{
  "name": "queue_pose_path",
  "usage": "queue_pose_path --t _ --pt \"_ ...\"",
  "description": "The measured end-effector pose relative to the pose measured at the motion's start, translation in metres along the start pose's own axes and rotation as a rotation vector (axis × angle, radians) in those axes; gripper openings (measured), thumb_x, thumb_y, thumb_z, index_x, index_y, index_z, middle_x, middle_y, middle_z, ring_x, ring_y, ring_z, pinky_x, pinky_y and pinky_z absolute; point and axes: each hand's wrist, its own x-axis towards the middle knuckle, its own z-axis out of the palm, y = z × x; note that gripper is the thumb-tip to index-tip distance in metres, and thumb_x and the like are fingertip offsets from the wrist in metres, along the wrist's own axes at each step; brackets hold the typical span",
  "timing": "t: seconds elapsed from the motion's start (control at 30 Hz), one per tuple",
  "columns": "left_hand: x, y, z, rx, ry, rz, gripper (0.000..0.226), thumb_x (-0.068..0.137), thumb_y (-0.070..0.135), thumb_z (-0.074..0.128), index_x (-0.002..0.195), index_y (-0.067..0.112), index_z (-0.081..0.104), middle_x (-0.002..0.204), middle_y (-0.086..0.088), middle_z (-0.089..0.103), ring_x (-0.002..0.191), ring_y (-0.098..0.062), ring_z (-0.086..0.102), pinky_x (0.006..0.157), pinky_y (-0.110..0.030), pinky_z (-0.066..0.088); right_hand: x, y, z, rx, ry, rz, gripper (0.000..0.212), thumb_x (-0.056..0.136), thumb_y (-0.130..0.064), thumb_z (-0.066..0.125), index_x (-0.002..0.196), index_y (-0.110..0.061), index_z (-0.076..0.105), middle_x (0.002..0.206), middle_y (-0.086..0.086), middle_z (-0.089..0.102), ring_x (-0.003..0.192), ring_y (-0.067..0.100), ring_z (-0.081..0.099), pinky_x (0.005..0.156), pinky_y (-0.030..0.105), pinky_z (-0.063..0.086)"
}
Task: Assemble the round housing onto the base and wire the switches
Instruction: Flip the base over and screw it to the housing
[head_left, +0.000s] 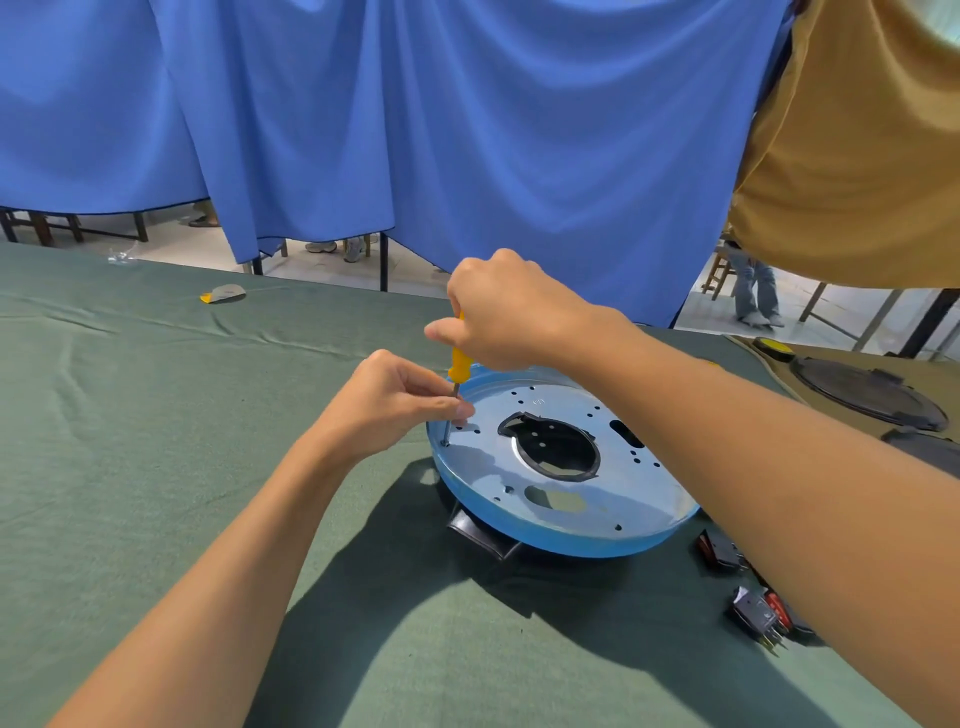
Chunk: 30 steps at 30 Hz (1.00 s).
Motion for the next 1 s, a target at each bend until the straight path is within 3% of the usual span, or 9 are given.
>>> queue_pose_path --t 0.13,0.2,0.33,0.5,0.63,0.73,0.83,0.9,1.0 --pt "-0.001 -0.002 -0.003 0.027 -0.046 0.001 0.011 0.087 0.014 0.072 0.082 0.020 0.080 0.086 0.002 0.078 0.097 -0.023 0.070 0.098 -0.044 0.050 -0.003 0.000 -0.001 0.028 -0.067 -0.157 0.014 0.090 -0.032 0.063 0.092 -0.020 0.057 0.085 -0.005 0.047 0.085 0.018 0.047 0.062 0.027 0.036" --pt "-0.002 0.000 -0.003 0.042 -0.089 -0.006 0.012 0.090 0.015 0.069 0.089 0.018 0.080 0.089 0.006 0.078 0.105 -0.023 0.069 0.100 -0.041 0.048 -0.004 0.000 -0.001 0.038 -0.057 -0.180 0.007 0.088 -0.021 0.065 0.086 -0.021 0.058 0.088 -0.004 0.053 0.081 0.015 0.048 0.055 0.022 0.034" --pt "-0.003 0.002 0.002 0.074 -0.012 0.009 0.004 0.081 0.017 0.079 0.083 0.019 0.081 0.082 0.005 0.077 0.088 -0.010 0.070 0.090 -0.044 0.053 -0.003 -0.003 0.000 -0.023 -0.030 -0.052 0.029 0.089 -0.027 0.063 0.071 -0.022 0.040 0.079 0.001 0.039 0.068 0.019 0.046 0.051 0.030 0.033" --pt "0.000 0.000 -0.001 0.116 -0.018 0.049 0.007 0.081 0.013 0.079 0.076 0.017 0.081 0.082 -0.014 0.073 0.075 -0.029 0.056 0.085 -0.054 0.049 -0.005 -0.011 0.000 -0.194 0.050 -0.042 0.041 0.092 -0.039 0.058 0.068 -0.020 0.030 0.071 -0.001 0.031 0.057 0.015 0.028 0.051 0.031 0.022" --pt "0.000 -0.001 -0.006 0.125 -0.108 0.046 0.012 0.089 0.009 0.070 0.086 0.015 0.081 0.089 0.009 0.077 0.105 -0.011 0.068 0.098 -0.032 0.050 -0.001 -0.012 0.000 -0.052 -0.140 -0.121 0.020 0.085 -0.032 0.066 0.092 -0.019 0.052 0.095 0.005 0.053 0.089 0.026 0.054 0.065 0.035 0.045" --pt "-0.001 -0.001 -0.006 0.067 -0.157 0.014 0.014 0.091 0.007 0.068 0.091 0.014 0.079 0.091 0.011 0.077 0.100 -0.005 0.069 0.089 -0.017 0.050 -0.001 -0.012 0.002 -0.044 -0.092 -0.115 0.023 0.084 -0.021 0.065 0.076 -0.022 0.044 0.085 0.002 0.046 0.083 0.025 0.052 0.054 0.031 0.037" --pt "-0.001 -0.003 -0.002 0.093 -0.006 0.018 0.004 0.079 0.016 0.081 0.080 0.020 0.082 0.078 0.001 0.076 0.085 -0.014 0.070 0.082 -0.037 0.053 -0.002 -0.013 0.004 -0.114 -0.007 -0.028 0.039 0.085 -0.026 0.062 0.066 -0.023 0.028 0.074 -0.001 0.034 0.061 0.015 0.034 0.049 0.029 0.022" --pt "-0.001 -0.004 0.000 0.103 0.054 0.048 0.005 0.074 0.020 0.085 0.073 0.023 0.081 0.073 -0.007 0.073 0.072 -0.013 0.061 0.074 -0.040 0.047 -0.002 -0.014 0.003 -0.124 -0.016 0.010 0.038 0.086 -0.030 0.061 0.066 -0.022 0.029 0.073 0.000 0.035 0.060 0.014 0.032 0.048 0.029 0.021" --pt "0.002 -0.004 -0.004 0.162 -0.001 0.066 0.005 0.079 0.022 0.081 0.075 0.023 0.080 0.080 -0.009 0.073 0.091 -0.029 0.064 0.093 -0.048 0.047 0.002 -0.013 -0.003 -0.053 -0.103 -0.032 0.019 0.085 -0.030 0.063 0.078 -0.019 0.050 0.084 0.004 0.052 0.068 0.018 0.053 0.051 0.030 0.039"
